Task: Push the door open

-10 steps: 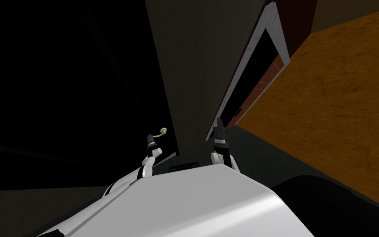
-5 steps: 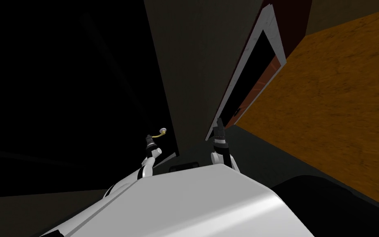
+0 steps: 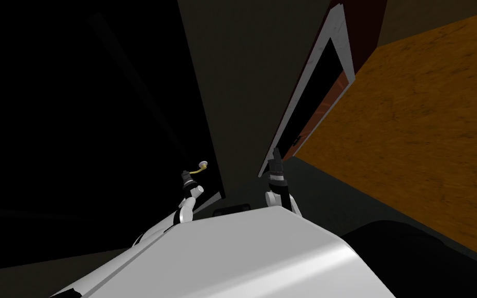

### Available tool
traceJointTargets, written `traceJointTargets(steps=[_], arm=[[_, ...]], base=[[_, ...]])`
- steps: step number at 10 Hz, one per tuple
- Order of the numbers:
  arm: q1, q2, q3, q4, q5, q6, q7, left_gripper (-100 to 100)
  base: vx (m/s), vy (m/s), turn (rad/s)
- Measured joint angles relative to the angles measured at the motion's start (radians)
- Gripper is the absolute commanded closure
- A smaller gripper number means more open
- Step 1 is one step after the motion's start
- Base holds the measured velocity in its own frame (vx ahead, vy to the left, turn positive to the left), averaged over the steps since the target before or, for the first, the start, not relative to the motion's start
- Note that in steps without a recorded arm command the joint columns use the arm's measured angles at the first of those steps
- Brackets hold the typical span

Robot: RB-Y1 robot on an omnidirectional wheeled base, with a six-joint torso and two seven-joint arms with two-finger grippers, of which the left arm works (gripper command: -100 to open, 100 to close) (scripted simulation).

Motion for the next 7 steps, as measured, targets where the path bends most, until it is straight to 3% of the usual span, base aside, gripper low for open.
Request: traceJointTargets(steps=[1,2,4,5,7], arm=[[-0.02,0.008,0.017,0.044,0.007,-0.023,-0.008,100],[-0.009,-0.003,0.024,0.016,0.009,-0.016,-0.017,100],[-0.029,0.007,0.045,0.059,0.017,-0.04,-0.025,100],[-0.01,-0.012,0.048,0.004,0.018,-0.018,-0.034,100],[-0.027,-0.015,0.08,0.045,0.03,-0.04,-0.055,100]], base=[[0.064,0.016,-0.018],[0.06,0.021,-0.039],[0.04,0.013,-0.018],[0.075,0.02,-0.014],[0.141,0.031,-0.037]])
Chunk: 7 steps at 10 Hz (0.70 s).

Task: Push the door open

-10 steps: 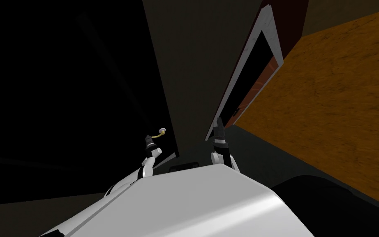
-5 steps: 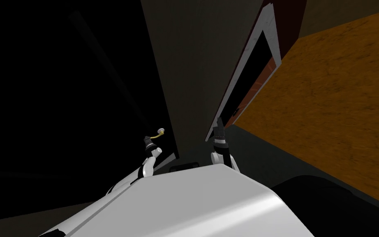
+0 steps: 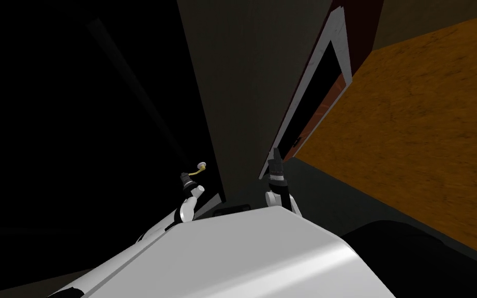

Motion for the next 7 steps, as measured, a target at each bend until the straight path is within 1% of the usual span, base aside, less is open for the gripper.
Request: traceJointTargets(steps=[1,2,3,4,5,6,7], arm=[[0.025,-0.029,0.015,-0.07,0.005,0.027,-0.017,100],[0.014,-0.023,0.023,-0.059,0.009,0.026,-0.025,100],[0.002,-0.012,0.026,-0.035,0.01,0.01,-0.023,100],[0.001,-0.021,0.04,-0.034,0.015,0.005,-0.03,100],[-0.007,-0.022,0.055,-0.014,0.022,-0.006,-0.04,100],[-0.009,-0.027,0.066,-0.012,0.026,-0.012,-0.047,100],[-0.015,-0.027,0.075,-0.004,0.03,-0.02,-0.052,100]], base=[[0.1,0.003,0.028],[0.05,0.003,0.01],[0.141,0.01,0.015],[0.182,0.013,0.039],[0.176,0.024,0.029],[0.162,0.009,0.05],[0.013,-0.029,0.086]])
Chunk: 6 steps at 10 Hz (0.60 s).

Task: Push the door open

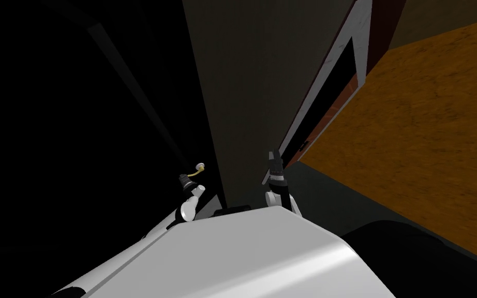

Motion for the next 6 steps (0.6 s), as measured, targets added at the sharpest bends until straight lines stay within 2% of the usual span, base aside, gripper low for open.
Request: traceJointTargets(steps=[1,3,4,5,6], arm=[[0.001,-0.012,0.006,-0.03,0.002,0.006,-0.008,100],[-0.015,-0.002,0.011,0.008,0.004,-0.011,-0.009,100],[-0.002,-0.015,0.01,-0.023,0.004,0.003,-0.012,100],[-0.018,0.003,0.01,0.025,0.004,-0.013,-0.006,100],[-0.017,0.003,0.009,0.027,0.004,-0.019,-0.003,100]], base=[[0.004,-0.011,0.033],[0.0,0.0,0.0],[0.002,-0.005,0.014],[0.0,0.0,0.0],[-0.003,0.008,-0.022]])
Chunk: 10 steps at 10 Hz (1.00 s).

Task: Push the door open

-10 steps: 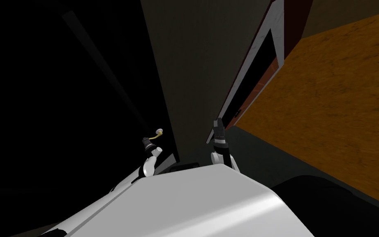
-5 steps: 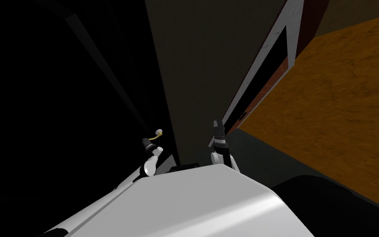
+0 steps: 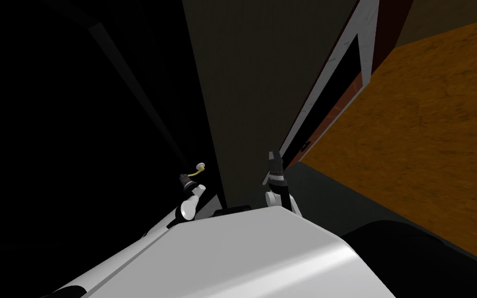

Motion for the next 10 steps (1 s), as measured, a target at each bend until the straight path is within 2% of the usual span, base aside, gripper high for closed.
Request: traceJointTargets(steps=[1,3,4,6,8,9,10], arm=[[-0.008,0.01,0.0,0.026,0.0,-0.011,0.004,100],[0.005,-0.006,0.0,-0.013,0.0,0.004,-0.002,100],[0.007,-0.008,0.0,-0.018,0.0,0.007,-0.002,100],[0.019,0.003,0.0,-0.027,0.011,0.019,-0.013,100],[0.022,0.016,-0.002,-0.015,0.021,0.023,-0.024,100],[0.039,0.007,-0.003,-0.052,0.026,0.044,-0.035,100],[0.04,0.014,-0.005,-0.05,0.032,0.055,-0.041,100]], base=[[-0.002,0.005,-0.015],[0.0,0.0,0.0],[-0.017,0.038,-0.109],[-0.027,0.055,-0.157],[-0.029,0.057,-0.163],[-0.024,0.048,-0.137],[-0.022,0.044,-0.126]])
